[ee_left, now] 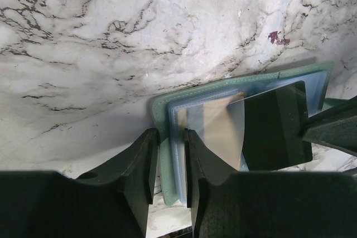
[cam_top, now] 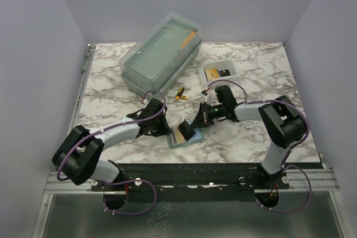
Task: Put the credit cards into the card holder
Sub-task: Insert the credit card into the card holder.
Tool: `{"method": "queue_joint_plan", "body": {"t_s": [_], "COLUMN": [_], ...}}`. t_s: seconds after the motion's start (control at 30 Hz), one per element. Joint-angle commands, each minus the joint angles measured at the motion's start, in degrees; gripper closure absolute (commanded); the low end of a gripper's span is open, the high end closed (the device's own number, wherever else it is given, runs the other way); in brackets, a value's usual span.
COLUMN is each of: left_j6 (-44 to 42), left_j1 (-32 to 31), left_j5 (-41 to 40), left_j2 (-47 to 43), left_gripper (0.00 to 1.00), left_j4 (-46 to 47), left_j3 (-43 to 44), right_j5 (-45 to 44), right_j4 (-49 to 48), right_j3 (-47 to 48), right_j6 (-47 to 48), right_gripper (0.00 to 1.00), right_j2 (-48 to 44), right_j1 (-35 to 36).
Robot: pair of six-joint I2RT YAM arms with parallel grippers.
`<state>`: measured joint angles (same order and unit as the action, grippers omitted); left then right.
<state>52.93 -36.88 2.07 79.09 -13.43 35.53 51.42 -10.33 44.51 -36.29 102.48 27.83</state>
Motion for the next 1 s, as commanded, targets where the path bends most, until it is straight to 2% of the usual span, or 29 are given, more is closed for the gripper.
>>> {"method": "queue_joint_plan", "body": {"t_s": [0.0,0.4,0.6,0.73,0.8,0.97], "left_j6": [-0.5,0.0,0.4,0.2,0.1,0.2], "left_j1": [-0.3,-0.6,-0.9,-0.8,-0.8,-0.8], "left_j5": [-2.4,-1.1,-0.6,-0.6,-0.5,-0.1], "left_j2": [0.3,0.1,-1.1,-1.8,-1.9,-1.4], "left_gripper": [0.71,0.72,0.72,0.71,0.70,0.70], "left_j4": [-4.4,-3.3,-2.9,-2.9,-2.8,-2.6], "left_j3": [-2.2,-2.5,-3.2,-3.8,-3.9,-3.9], "right_j5": [-2.0,-9.1,-12.8,-8.6,-5.7,-1.4], "right_j4": [-5.2,-12.3,-20.5,-24.2,-27.4,-27.6], "right_j3": [-1.9,-6.0,-10.7,-11.5,-12.3,-12.1], "right_j6": [-3.5,-8.9,-13.4,-12.9,-14.1,-13.3], "right_gripper": [1.00,1.00,1.00,0.99,0.88,0.75], "right_j2": [1.1,0.3,-0.4,-0.6,0.3,1.5], "right_j1": [1.0,5.4,6.6,6.6,6.6,6.6]}}
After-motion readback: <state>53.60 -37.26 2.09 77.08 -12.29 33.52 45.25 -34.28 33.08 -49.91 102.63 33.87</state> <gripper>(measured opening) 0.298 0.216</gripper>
